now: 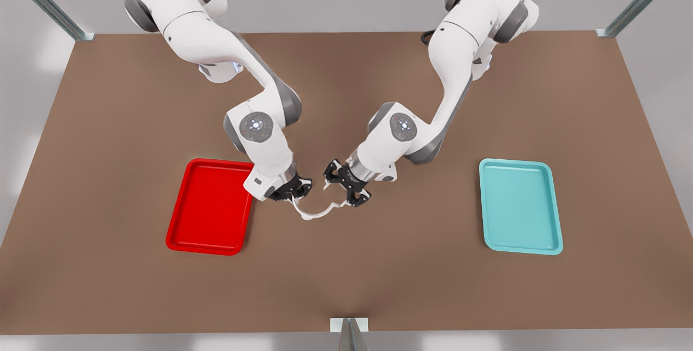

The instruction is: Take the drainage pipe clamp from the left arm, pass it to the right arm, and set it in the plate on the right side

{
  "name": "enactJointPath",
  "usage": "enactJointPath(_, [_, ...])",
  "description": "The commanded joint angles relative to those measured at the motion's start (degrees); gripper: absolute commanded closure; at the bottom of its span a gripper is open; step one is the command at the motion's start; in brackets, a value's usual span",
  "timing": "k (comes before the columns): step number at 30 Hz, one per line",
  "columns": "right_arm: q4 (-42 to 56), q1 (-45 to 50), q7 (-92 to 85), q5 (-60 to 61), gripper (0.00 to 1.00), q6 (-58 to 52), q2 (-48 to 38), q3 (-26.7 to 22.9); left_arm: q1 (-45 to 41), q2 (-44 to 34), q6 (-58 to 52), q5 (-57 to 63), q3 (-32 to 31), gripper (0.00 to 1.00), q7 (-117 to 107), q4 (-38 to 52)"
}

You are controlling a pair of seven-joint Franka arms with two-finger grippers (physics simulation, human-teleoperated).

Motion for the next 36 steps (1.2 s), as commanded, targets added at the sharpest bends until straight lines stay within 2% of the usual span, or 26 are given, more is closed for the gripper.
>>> enactJointPath(1, [-1.5,-1.5,-0.4,-0.4,0.79,0.3,-1.0,0.1,1.0,-1.4,-6.9,-3.6,-0.1,0.0,-9.5,0.1])
enactJointPath(4, [-7.1,-4.7,-1.5,-0.5,0.79,2.4,-3.4,0.1,3.2,-4.8,-17.9,-8.4,0.1,0.0,3.0,0.2])
enactJointPath(5, [-11.1,-7.5,-6.0,-0.5,0.79,5.0,-5.1,0.1,5.6,-6.1,-23.5,-8.5,0.2,0.0,13.7,0.1])
enactJointPath(8, [-16.7,-15.3,-14.9,-0.4,0.79,4.7,-6.7,0.1,20.4,-8.5,-44.4,-7.7,0.5,0.0,62.7,0.4])
enactJointPath(10, [-18.4,-18.7,-18.0,-0.4,0.79,4.7,-6.5,0.1,29.8,-10.5,-51.1,-6.0,0.5,0.0,97.7,0.5])
enactJointPath(11, [-19.0,-20.3,-20.5,-0.4,0.79,4.7,-6.2,0.1,33.8,-11.9,-51.9,-1.8,0.3,0.0,119.9,1.3])
enactJointPath(12, [-19.8,-21.6,-21.6,-0.4,0.79,4.7,-6.0,0.1,34.3,-12.5,-51.9,5.0,0.9,0.0,139.0,2.2])
enactJointPath(14, [-22.1,-22.2,-21.7,-0.4,0.79,4.4,-6.1,0.1,34.3,-17.3,-51.7,14.9,1.4,0.0,161.0,2.2])
enactJointPath(16, [-23.6,-23.3,-21.8,-0.4,0.79,4.5,-5.5,0.0,35.1,-22.1,-51.1,16.0,1.5,0.0,169.7,0.6])
enactJointPath(17, [-23.8,-24.3,-22.7,-0.3,0.79,4.6,-4.6,0.0,35.0,-25.6,-49.2,16.0,1.6,0.0,169.4,-3.4])
enactJointPath(18, [-23.9,-25.4,-23.9,-0.1,0.79,4.7,-3.6,0.0,35.1,-29.1,-41.8,16.1,1.7,0.0,168.6,-9.5])
enactJointPath(22, [-25.6,-27.0,-24.4,0.1,0.77,4.5,-3.0,0.0,34.6,-28.8,-44.6,16.1,1.7,0.0,166.3,-8.5])
enactJointPath(24, [-26.9,-27.7,-24.4,0.1,0.27,4.6,-2.8,0.1,34.6,-27.3,-48.3,16.4,1.6,0.0,166.4,-6.3])
enactJointPath(27, [-27.0,-27.6,-24.3,0.1,0.05,4.3,-3.0,0.1,34.6,-26.2,-48.3,16.4,1.6,0.0,166.4,-5.4])
enactJointPath(28, [-25.0,-27.4,-24.6,0.1,0.0,4.3,-3.8,0.4,34.6,-25.2,-48.2,16.4,1.6,0.0,166.4,-4.6])
enactJointPath(29, [-20.6,-27.2,-25.1,-0.3,0.0,2.7,-5.5,1.8,34.6,-24.4,-48.0,16.5,1.5,0.0,166.4,-3.6])
enactJointPath(32, [7.4,-27.2,-27.8,-0.5,0.0,-21.2,-5.5,6.2,34.3,-23.6,-47.6,16.5,1.4,0.0,166.5,-3.3])
enactJointPath(33, [11.5,-27.6,-27.1,-0.4,0.0,-29.0,-8.7,9.6,34.2,-23.3,-47.8,16.5,1.4,0.0,166.5,-2.7])
enactJointPath(34, [9.5,-27.5,-25.0,-0.4,0.0,-34.6,-14.1,9.5,34.2,-23.3,-47.8,16.5,1.4,0.0,166.4,-2.7])
enactJointPath(35, [0.5,-22.2,-25.0,0.4,0.0,-31.0,-20.6,2.2,34.2,-23.3,-47.8,16.5,1.4,0.0,166.5,-2.5])
enactJointPath(36, [0.5,-13.5,-25.0,3.0,0.0,-31.5,-20.4,-7.4,34.2,-22.4,-48.3,16.5,1.4,0.0,166.5,-1.5])
